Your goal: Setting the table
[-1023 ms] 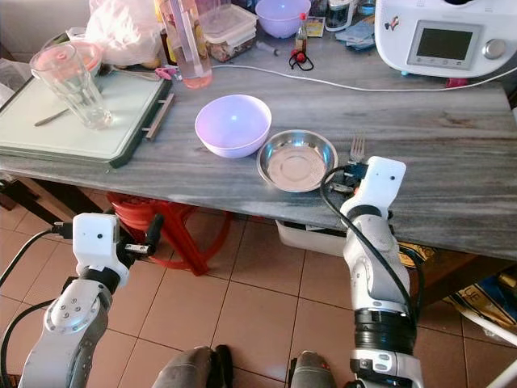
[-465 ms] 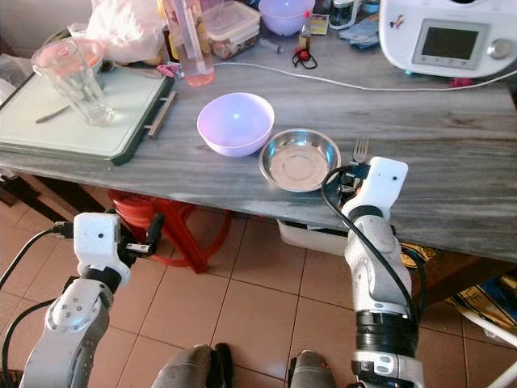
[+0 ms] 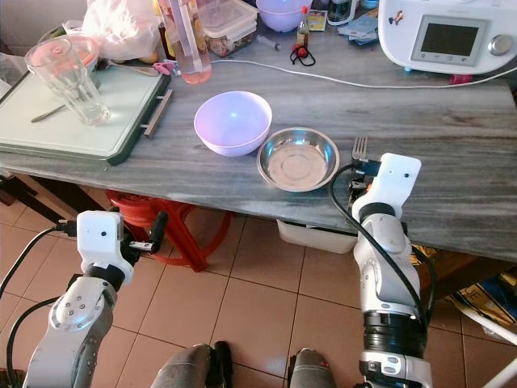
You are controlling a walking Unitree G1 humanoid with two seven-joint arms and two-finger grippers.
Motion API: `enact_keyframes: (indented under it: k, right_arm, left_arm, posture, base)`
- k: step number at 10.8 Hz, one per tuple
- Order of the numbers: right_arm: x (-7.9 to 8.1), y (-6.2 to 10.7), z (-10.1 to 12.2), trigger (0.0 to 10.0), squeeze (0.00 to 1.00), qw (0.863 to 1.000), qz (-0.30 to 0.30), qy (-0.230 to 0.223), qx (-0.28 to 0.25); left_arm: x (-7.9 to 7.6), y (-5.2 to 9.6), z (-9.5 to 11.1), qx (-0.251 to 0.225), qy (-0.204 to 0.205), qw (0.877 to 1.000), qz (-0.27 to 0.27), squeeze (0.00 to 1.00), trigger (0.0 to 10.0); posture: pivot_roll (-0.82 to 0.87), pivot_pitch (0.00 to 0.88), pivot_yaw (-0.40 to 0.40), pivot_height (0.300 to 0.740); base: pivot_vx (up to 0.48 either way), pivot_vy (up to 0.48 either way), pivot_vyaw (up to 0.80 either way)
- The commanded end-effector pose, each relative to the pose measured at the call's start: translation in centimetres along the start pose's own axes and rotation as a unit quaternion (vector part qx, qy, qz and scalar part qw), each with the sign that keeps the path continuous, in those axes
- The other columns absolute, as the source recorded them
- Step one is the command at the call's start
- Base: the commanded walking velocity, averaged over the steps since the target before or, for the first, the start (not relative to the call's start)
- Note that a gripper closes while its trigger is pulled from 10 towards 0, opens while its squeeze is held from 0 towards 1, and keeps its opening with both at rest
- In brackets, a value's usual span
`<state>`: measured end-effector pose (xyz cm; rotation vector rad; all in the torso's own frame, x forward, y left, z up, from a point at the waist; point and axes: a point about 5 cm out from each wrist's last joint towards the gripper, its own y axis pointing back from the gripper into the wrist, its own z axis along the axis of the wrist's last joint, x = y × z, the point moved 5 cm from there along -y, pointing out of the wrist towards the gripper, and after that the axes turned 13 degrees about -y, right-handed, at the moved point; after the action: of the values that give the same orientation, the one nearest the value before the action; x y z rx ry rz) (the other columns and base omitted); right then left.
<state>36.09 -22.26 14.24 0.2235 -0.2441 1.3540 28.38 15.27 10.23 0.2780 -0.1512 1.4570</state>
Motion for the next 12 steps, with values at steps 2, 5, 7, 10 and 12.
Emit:
enact_keyframes:
  k: [2, 5, 7, 10, 12]
  right_arm:
    - [0.6, 0.0, 1.8, 10.0, 0.0, 0.999, 0.015, 0.006, -0.034]
    - [1.8, 1.9, 1.9, 10.0, 0.0, 0.995, 0.054, 0.053, -0.063]
    - [2.0, 2.7, 1.0, 10.0, 0.93, 0.995, 0.056, 0.058, -0.059]
    - [1.7, 2.9, 0.6, 10.0, 0.0, 0.995, 0.041, 0.056, -0.069]
    - [1.7, 3.2, -1.2, 10.0, 0.0, 0.997, 0.039, 0.052, -0.047]
  left_arm:
    - [0.2, 0.0, -0.2, 0.001, 0.0, 1.0, 0.003, 0.0, 10.0]
    - [0.9, 0.0, -0.3, -0.002, 0.018, 1.0, 0.023, 0.0, 10.0]
    - [0.5, -0.9, -0.1, -0.01, 0.022, 0.999, 0.024, 0.0, 10.0]
    - [-0.2, -2.0, -0.1, -0.019, 0.03, 0.999, 0.016, 0.0, 10.0]
    - [-0.4, -2.1, -1.3, -0.002, 0.032, 0.999, 0.013, 0.0, 10.0]
  posture:
    - [0.02, 0.155, 0.11, 0.74]
    - [0.01, 0.097, 0.106, 0.74]
    - [0.0, 0.056, 0.095, 0.74]
    - [-0.02, 0.0, 0.107, 0.74]
    - [-0.03, 0.0, 0.112, 0.74]
  base:
    - [0.0, 0.0, 0.0]
    - [0.0, 0.0, 0.0]
    - [0.0, 0.0, 0.0]
    - [0.0, 0.0, 0.0]
    - [-0.27, 0.0, -0.23]
